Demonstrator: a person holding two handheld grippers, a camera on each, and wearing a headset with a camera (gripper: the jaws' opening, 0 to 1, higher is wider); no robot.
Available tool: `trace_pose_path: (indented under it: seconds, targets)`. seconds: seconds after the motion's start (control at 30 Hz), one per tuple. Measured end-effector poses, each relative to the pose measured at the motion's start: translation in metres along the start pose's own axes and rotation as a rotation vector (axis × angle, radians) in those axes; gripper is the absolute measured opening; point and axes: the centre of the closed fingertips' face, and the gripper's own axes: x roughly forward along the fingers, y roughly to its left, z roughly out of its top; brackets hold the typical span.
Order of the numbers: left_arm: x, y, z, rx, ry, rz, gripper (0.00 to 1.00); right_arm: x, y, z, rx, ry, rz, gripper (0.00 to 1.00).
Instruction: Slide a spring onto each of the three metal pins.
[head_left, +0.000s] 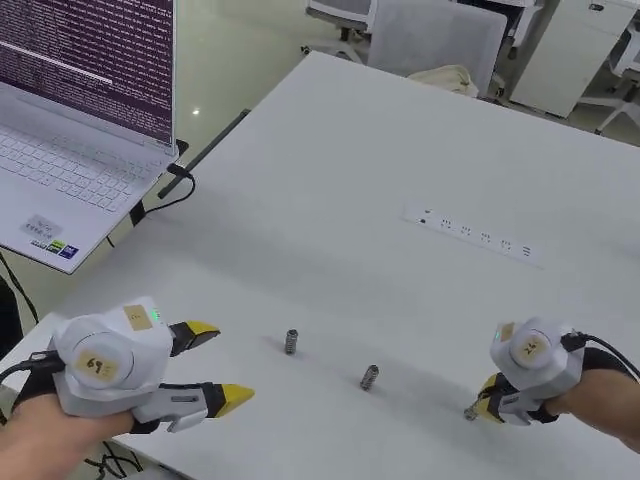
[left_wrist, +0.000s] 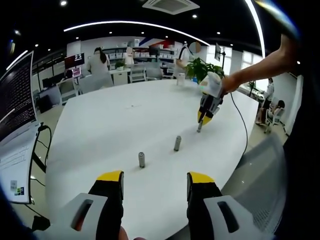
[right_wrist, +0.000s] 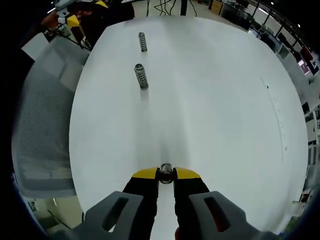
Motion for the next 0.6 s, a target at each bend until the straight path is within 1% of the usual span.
trace_pose_path:
  seconds: [0.1, 0.17, 0.33, 0.4, 0.5, 0.6]
  targets:
    - [0.002, 0.0, 0.002, 0.0, -0.005, 0.001, 0.45, 0.001, 0.0, -0.002, 0.003, 0.005, -0.005, 0.1]
    - [0.003, -0.001, 0.004, 0.001, -0.01, 0.001, 0.45, 0.001, -0.001, -0.004, 0.007, 0.014, -0.01, 0.13]
    - [0.006, 0.0, 0.007, 0.0, -0.023, 0.0, 0.45, -0.007, -0.001, -0.006, 0.01, 0.008, -0.033, 0.17]
    - [0.005, 0.0, 0.008, 0.002, -0.028, 0.001, 0.46, -0.012, -0.001, -0.008, 0.015, 0.005, -0.049, 0.19]
    - [0.005, 0.001, 0.01, -0.002, -0.041, 0.003, 0.46, -0.021, -0.003, -0.011, 0.018, -0.005, -0.085, 0.23]
    - [0.004, 0.002, 0.01, -0.003, -0.05, 0.004, 0.46, -0.031, -0.003, -0.014, 0.035, -0.019, -0.125, 0.26]
